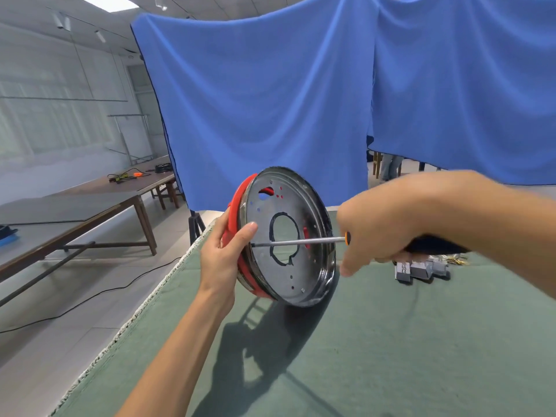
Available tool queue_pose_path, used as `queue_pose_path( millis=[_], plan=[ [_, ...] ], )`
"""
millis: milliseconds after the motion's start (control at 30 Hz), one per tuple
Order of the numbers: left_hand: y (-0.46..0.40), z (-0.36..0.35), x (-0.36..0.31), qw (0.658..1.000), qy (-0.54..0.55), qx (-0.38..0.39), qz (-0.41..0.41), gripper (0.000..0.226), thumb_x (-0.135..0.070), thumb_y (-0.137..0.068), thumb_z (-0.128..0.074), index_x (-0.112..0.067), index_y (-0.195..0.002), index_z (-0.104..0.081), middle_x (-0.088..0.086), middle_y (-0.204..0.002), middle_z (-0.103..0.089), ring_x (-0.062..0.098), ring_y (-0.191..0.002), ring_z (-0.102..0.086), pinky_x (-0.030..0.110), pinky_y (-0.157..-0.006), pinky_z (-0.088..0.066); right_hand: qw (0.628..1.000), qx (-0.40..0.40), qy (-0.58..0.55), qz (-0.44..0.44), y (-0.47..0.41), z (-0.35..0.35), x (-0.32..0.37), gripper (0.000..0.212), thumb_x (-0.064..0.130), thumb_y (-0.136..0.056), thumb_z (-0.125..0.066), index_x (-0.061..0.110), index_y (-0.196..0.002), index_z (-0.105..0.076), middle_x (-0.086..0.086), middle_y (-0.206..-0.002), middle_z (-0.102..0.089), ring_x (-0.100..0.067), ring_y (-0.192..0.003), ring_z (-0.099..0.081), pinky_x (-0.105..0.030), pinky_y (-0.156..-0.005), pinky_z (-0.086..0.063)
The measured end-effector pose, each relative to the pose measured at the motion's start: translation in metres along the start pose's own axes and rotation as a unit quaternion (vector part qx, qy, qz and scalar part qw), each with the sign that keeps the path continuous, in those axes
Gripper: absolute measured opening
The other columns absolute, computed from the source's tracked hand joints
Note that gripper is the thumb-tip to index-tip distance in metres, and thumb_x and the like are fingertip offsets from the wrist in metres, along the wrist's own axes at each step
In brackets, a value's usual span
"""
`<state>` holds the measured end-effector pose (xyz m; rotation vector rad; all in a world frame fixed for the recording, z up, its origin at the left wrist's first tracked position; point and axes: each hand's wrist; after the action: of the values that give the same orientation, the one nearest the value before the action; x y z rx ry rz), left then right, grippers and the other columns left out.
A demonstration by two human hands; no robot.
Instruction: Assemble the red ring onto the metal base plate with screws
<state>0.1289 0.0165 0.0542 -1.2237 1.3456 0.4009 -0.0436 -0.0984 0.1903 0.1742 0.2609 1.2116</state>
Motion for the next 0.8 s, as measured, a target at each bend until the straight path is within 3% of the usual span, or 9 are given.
queue_pose_path(
  millis=[100,233,300,400,533,600,700,800],
  plan=[
    [0.002,0.003,0.007,0.999,-0.008,0.015,-0.027,0.05,-0.014,-0.075,-0.074,-0.031,-0.121,-0.061,-0.01,-0.112,-0.07,0.006,-0.104,-0.065,0.016,-0.081,-0.051,0.976,0.121,-0.181,-0.011,-0.003,0.01,-0.018,0.036,0.026,-0.083,-0.072,0.005,-0.063,-0.049,-0.001,-0.038,-0.045,-0.015,-0.03,-0.042,-0.013,-0.038,-0.038],
    [0.001,0.005,0.01,0.999,-0.011,0.002,-0.044,0.048,-0.011,-0.08,-0.068,-0.028,-0.124,-0.06,-0.012,-0.111,-0.071,0.003,-0.102,-0.065,0.013,-0.078,-0.05,0.953,0.104,-0.286,-0.007,-0.006,0.003,-0.03,0.018,0.006,-0.077,-0.073,-0.001,-0.083,-0.058,-0.008,-0.051,-0.059,-0.018,-0.039,-0.054,-0.018,-0.041,-0.044],
    [0.002,0.005,0.011,0.999,-0.01,-0.011,-0.045,0.049,-0.02,-0.076,-0.067,-0.029,-0.123,-0.06,-0.011,-0.114,-0.07,0.005,-0.105,-0.065,0.017,-0.082,-0.051,0.967,0.058,-0.248,-0.017,-0.009,-0.003,-0.031,0.015,0.011,-0.076,-0.075,0.001,-0.08,-0.066,-0.005,-0.059,-0.069,-0.015,-0.045,-0.06,-0.018,-0.045,-0.046],
    [0.003,0.009,0.013,0.999,-0.012,-0.024,-0.046,0.042,-0.029,-0.073,-0.067,-0.036,-0.114,-0.066,-0.009,-0.112,-0.07,0.01,-0.106,-0.065,0.024,-0.086,-0.051,0.988,-0.067,-0.141,-0.007,-0.011,-0.015,-0.028,0.016,0.03,-0.073,-0.076,0.014,-0.075,-0.075,0.005,-0.06,-0.071,-0.003,-0.045,-0.057,-0.014,-0.047,-0.043],
    [0.005,0.017,0.019,0.997,0.002,-0.064,-0.043,0.043,-0.039,-0.07,-0.065,-0.037,-0.112,-0.067,-0.005,-0.115,-0.07,0.016,-0.11,-0.063,0.036,-0.094,-0.049,0.976,-0.169,-0.134,0.029,-0.002,-0.026,-0.015,0.025,0.044,-0.079,-0.066,0.02,-0.073,-0.072,0.007,-0.064,-0.07,-0.008,-0.062,-0.065,-0.028,-0.066,-0.054],
    [0.006,0.019,0.021,0.996,0.008,-0.074,-0.039,0.046,-0.039,-0.07,-0.065,-0.034,-0.115,-0.066,-0.002,-0.117,-0.069,0.019,-0.113,-0.062,0.041,-0.099,-0.048,0.98,-0.168,-0.104,0.027,0.003,-0.03,-0.004,0.037,0.051,-0.085,-0.057,0.019,-0.07,-0.068,0.006,-0.057,-0.068,-0.01,-0.055,-0.062,-0.028,-0.057,-0.05],
    [0.005,0.021,0.021,0.996,0.013,-0.081,-0.03,0.047,-0.037,-0.071,-0.067,-0.033,-0.117,-0.066,0.003,-0.119,-0.068,0.024,-0.115,-0.061,0.048,-0.103,-0.045,0.988,-0.09,-0.123,0.018,0.005,-0.03,0.009,0.046,0.054,-0.091,-0.049,0.016,-0.066,-0.06,0.008,-0.04,-0.059,-0.006,-0.035,-0.052,-0.024,-0.048,-0.039],
    [0.004,0.024,0.022,0.996,0.014,-0.081,-0.021,0.045,-0.037,-0.071,-0.066,-0.035,-0.116,-0.067,0.004,-0.119,-0.068,0.027,-0.115,-0.061,0.053,-0.103,-0.043,0.983,-0.027,-0.183,0.016,0.005,-0.026,0.01,0.041,0.047,-0.074,-0.073,0.009,-0.082,-0.063,0.001,-0.049,-0.059,-0.015,-0.037,-0.052,-0.021,-0.043,-0.043]
  ],
)
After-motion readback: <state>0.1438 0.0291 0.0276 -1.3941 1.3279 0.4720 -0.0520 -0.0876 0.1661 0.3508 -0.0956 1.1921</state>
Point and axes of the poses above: each hand's wrist, its own y-axis away from the middle knuckle, its own z-axis out of the back of the hand, x = y × z
